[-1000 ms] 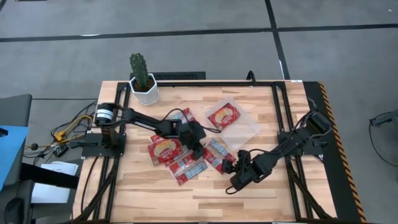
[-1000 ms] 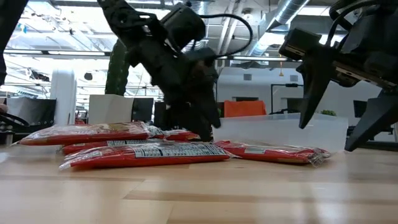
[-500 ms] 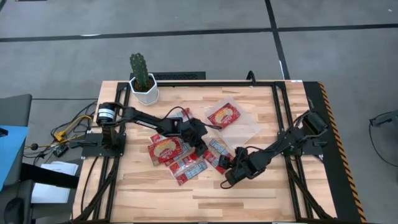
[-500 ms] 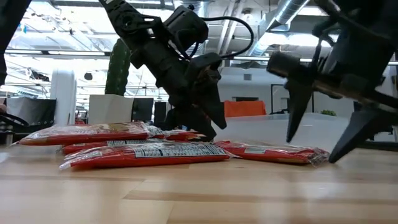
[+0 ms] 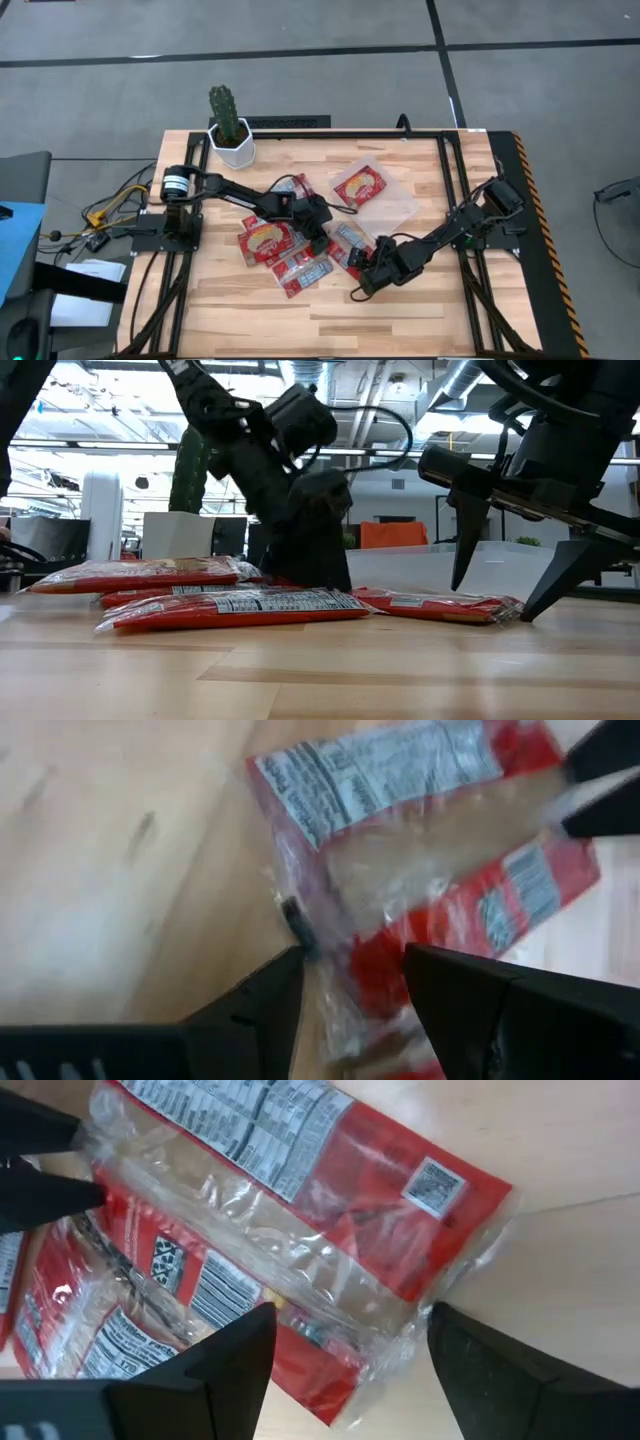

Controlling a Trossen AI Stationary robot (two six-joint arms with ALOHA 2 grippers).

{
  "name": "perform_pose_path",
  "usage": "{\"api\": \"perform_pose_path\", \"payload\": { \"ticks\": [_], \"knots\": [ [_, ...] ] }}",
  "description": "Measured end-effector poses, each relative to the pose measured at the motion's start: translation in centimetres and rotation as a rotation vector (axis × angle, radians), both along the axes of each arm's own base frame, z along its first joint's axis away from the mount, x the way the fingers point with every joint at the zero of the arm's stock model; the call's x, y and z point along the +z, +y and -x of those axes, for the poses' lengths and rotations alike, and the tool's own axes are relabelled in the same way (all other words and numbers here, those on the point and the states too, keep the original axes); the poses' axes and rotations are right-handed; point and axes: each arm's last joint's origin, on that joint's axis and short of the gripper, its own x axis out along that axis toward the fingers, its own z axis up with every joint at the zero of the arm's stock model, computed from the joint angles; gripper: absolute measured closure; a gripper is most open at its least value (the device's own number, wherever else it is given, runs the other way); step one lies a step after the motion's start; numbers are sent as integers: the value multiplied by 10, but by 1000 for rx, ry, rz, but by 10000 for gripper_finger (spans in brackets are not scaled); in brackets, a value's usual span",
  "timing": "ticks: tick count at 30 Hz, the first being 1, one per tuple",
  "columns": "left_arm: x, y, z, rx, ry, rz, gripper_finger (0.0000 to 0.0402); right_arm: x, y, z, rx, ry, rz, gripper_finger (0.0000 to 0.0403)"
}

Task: Sort popcorn bags into baskets
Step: Put the red popcorn bag into the transparent bin

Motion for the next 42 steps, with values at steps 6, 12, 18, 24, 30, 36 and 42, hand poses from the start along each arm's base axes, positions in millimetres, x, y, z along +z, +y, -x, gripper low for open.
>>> {"api": "perform_pose_path", "payload": {
  "ticks": [6, 12, 18, 24, 30, 36, 42],
  "knots": [
    [-22, -5, -4, -23, 44, 83, 237, -1, -1, -2, -6, -9, -3, 117],
    [-20, -5, -5, -28, 42, 87, 237, -1, -5, -3, -18, -4, -1, 118],
    [-19, -6, -7, -35, 48, 94, 237, -2, -10, -3, -24, 31, -32, 159],
    [-19, -7, -7, -44, 48, 98, 237, -3, -11, -1, -24, 55, -27, 250],
    [-19, -8, -7, -49, 47, 94, 237, -3, -11, -1, -19, 47, -9, 332],
    [-19, -4, -6, -85, 49, 157, 237, -3, -9, -1, -10, 39, 1, 391],
    [-7, 3, 1, -145, 75, 287, 237, 2, -5, 0, 4, 16, -9, 397]
  ]
}}
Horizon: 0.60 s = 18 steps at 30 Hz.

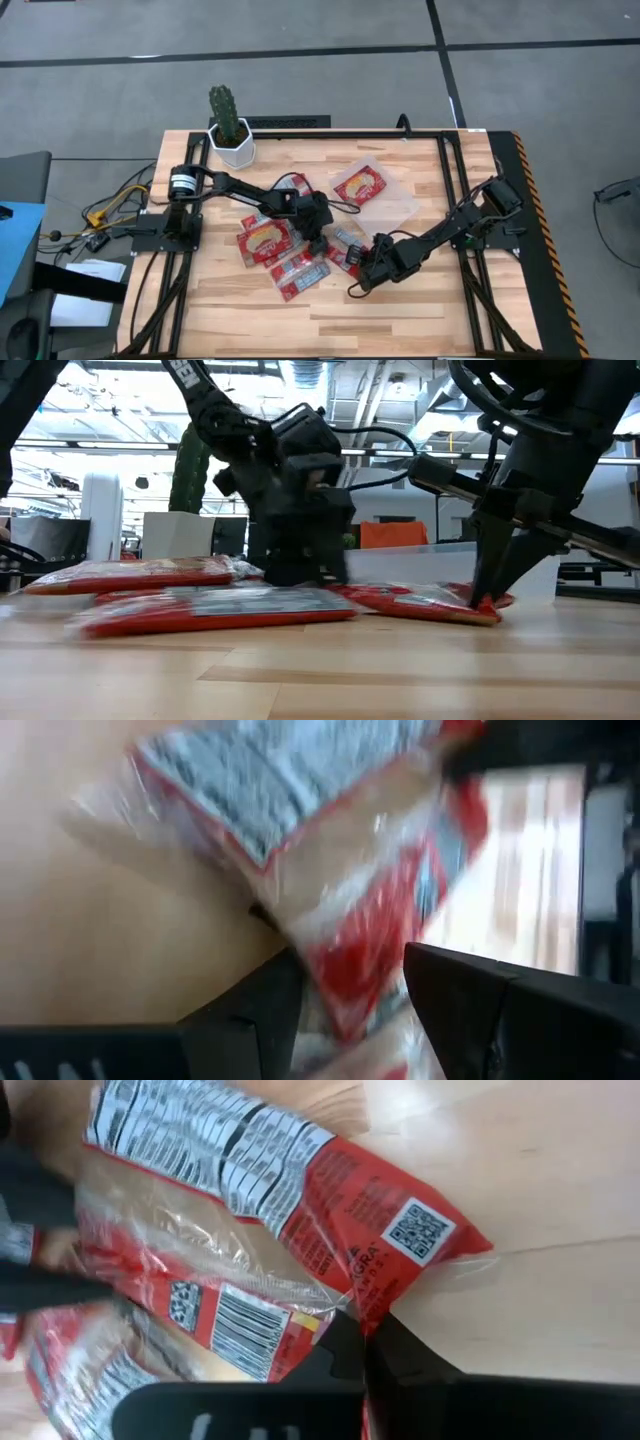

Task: Sort popcorn bags into baskets
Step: Put the red popcorn bag into the transparent bin

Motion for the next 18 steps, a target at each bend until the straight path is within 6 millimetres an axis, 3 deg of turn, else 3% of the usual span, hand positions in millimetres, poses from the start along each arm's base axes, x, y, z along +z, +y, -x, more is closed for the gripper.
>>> {"api": "perform_pose_path", "payload": {
  "ticks": [10, 18],
  "knots": [
    [59, 5, 22, -26, -35, -29, 237, 29, -4, 8, 44, -49, 11, 400],
    [110, 3, 45, -28, -111, -33, 237, 75, -20, 14, 152, -171, 50, 400]
  ]
}}
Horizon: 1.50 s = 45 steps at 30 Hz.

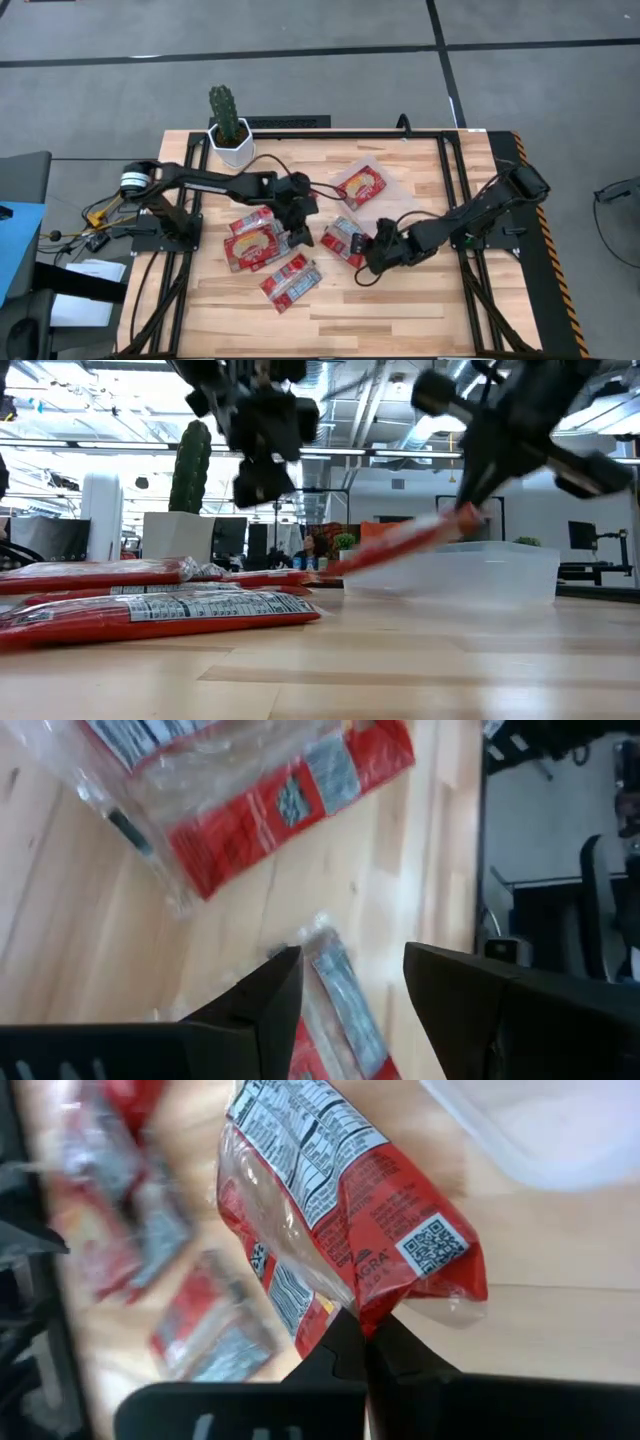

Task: Sort popcorn bags into baskets
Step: Put the red popcorn bag into the transparent bin

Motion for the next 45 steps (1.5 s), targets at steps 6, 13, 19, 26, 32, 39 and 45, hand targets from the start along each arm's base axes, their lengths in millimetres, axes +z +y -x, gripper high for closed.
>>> {"api": "perform_pose_path", "payload": {
  "ticks": [6, 13, 19, 26, 32, 39, 45],
  "knots": [
    [31, -1, 17, 8, -69, -5, 237, 36, -19, 9, 127, -85, 10, 400],
    [51, -2, 31, 10, -109, -7, 237, 72, -64, 29, 265, -123, 102, 400],
    [56, -3, 38, 0, -105, -12, 237, 86, -108, 59, 419, -35, 184, 400],
    [56, -4, 44, -19, -79, -29, 237, 90, -144, 91, 539, 88, 256, 400],
    [56, -3, 44, -14, -78, -27, 237, 83, -162, 107, 621, 223, 253, 400],
    [57, 0, 42, 93, -73, -65, 237, 69, -173, 109, 832, 315, 219, 400],
    [61, 3, 37, 207, -111, -88, 237, 55, -185, 102, 960, 375, 206, 400]
  ]
}}
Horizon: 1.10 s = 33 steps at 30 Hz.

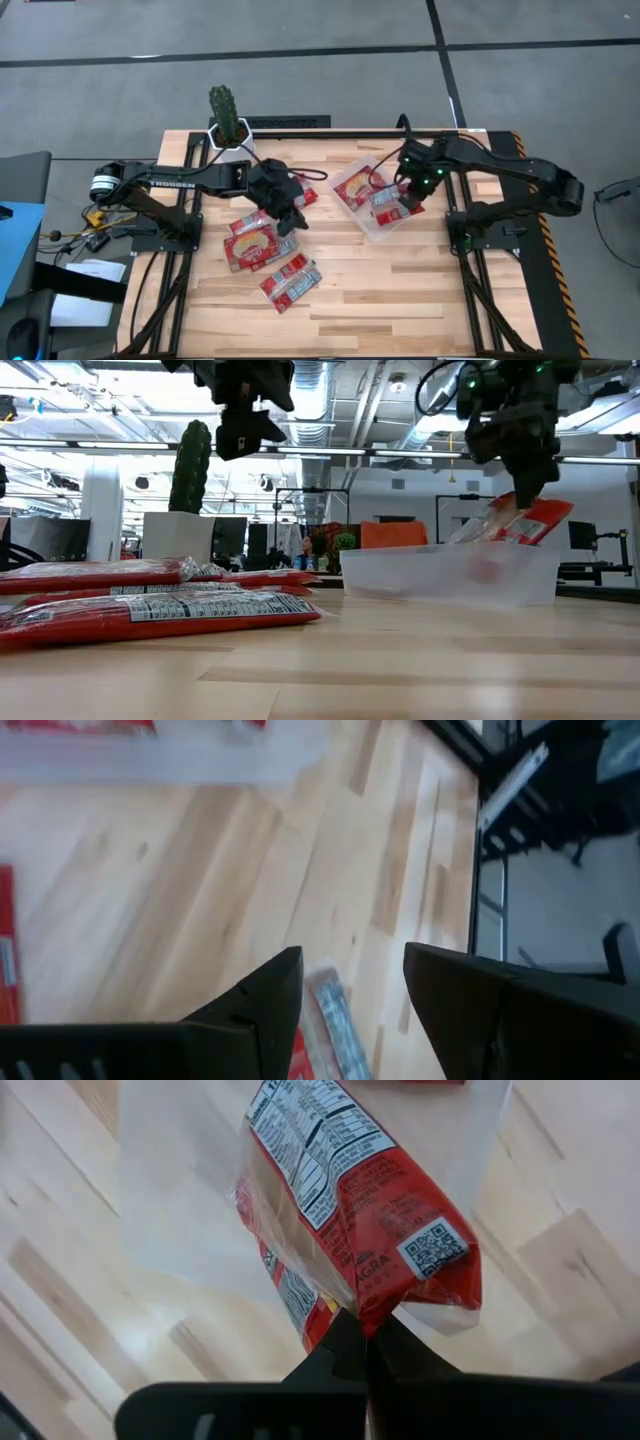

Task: Sort popcorn bags into baskets
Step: Put the red popcorn bag into the transparent bin

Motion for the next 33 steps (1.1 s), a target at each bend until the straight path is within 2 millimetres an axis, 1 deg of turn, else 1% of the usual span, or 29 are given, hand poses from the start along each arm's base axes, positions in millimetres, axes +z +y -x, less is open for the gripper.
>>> {"api": "perform_pose_path", "payload": {
  "ticks": [5, 11, 17, 20, 24, 28, 33],
  "knots": [
    [3, 3, -2, 30, -32, 14, 236, -14, -10, -9, 90, 53, -9, 399],
    [3, 5, -2, 43, -32, 15, 237, -29, -21, -19, 155, 82, -15, 398],
    [3, 9, -2, 83, -30, -7, 237, -43, -26, -28, 210, 97, -47, 397],
    [3, 11, -2, 106, -29, -18, 236, -48, -28, -32, 226, 104, -49, 384],
    [3, 15, -1, 128, -28, -27, 236, -53, -30, -36, 231, 112, -49, 336],
    [3, 19, -1, 126, -30, -47, 236, -51, -31, -37, 230, 87, -28, 266],
    [2, 25, 2, 101, -16, -35, 229, -42, -32, -29, 175, 65, -16, 180]
  ]
}}
